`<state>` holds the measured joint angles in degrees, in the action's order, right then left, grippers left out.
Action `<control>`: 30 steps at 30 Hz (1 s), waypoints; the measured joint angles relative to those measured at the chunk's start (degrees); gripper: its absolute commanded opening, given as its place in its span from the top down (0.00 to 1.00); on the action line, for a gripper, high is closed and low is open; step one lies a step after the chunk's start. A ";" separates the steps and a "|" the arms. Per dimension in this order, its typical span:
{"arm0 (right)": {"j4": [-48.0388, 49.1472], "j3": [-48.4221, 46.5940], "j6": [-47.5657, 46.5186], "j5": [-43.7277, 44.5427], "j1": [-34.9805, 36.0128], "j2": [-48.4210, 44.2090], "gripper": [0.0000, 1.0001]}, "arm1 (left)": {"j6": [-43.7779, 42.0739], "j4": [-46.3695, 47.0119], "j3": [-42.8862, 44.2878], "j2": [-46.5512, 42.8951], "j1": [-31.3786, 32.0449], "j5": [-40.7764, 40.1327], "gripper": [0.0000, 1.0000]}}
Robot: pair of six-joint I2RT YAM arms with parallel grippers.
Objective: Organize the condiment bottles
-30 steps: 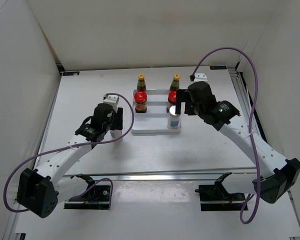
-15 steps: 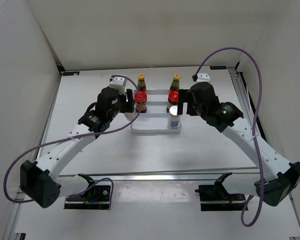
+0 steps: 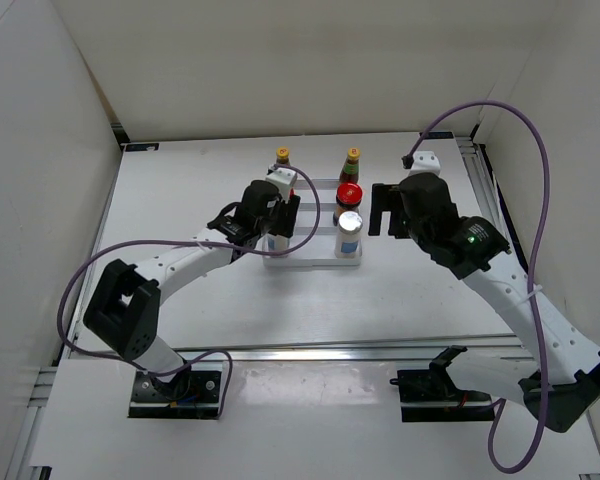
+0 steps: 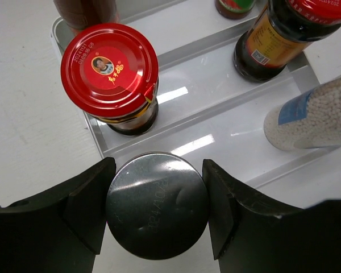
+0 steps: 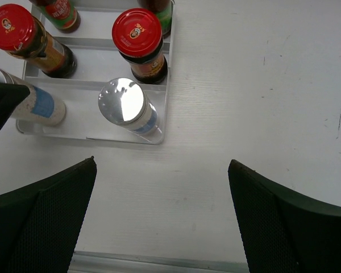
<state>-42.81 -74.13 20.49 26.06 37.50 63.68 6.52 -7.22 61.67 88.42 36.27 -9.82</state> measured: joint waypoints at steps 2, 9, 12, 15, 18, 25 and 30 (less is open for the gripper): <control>-0.52 0.00 -0.09 0.39 0.00 -0.11 0.00 | -0.55 1.60 0.00 1.14 -0.04 0.15 0.89; -0.96 0.00 -0.42 0.81 0.00 -0.09 0.00 | -1.86 3.37 1.09 3.28 -0.04 0.66 0.41; -0.96 0.00 -0.48 0.83 0.00 0.02 0.00 | -2.45 3.23 1.18 3.30 -0.02 0.87 0.00; -0.96 0.00 -0.52 0.83 0.00 0.44 0.00 | -2.93 3.13 1.75 3.30 -0.02 0.63 0.00; -1.05 -0.09 -0.50 0.85 -0.02 0.98 0.00 | -3.54 2.64 2.82 3.26 -0.02 -0.15 0.00; -3.76 -2.82 0.02 2.43 -0.02 5.81 0.00 | -6.21 -0.68 7.21 0.46 -0.02 -2.86 0.00; -3.04 -1.92 0.22 1.31 -0.02 5.53 0.00 | -8.33 -3.06 14.86 -4.26 -0.02 -4.42 0.00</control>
<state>-45.84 -76.05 20.71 27.38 37.47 69.21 -1.80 -10.28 76.53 84.16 36.25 -14.24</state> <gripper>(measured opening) 0.996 0.998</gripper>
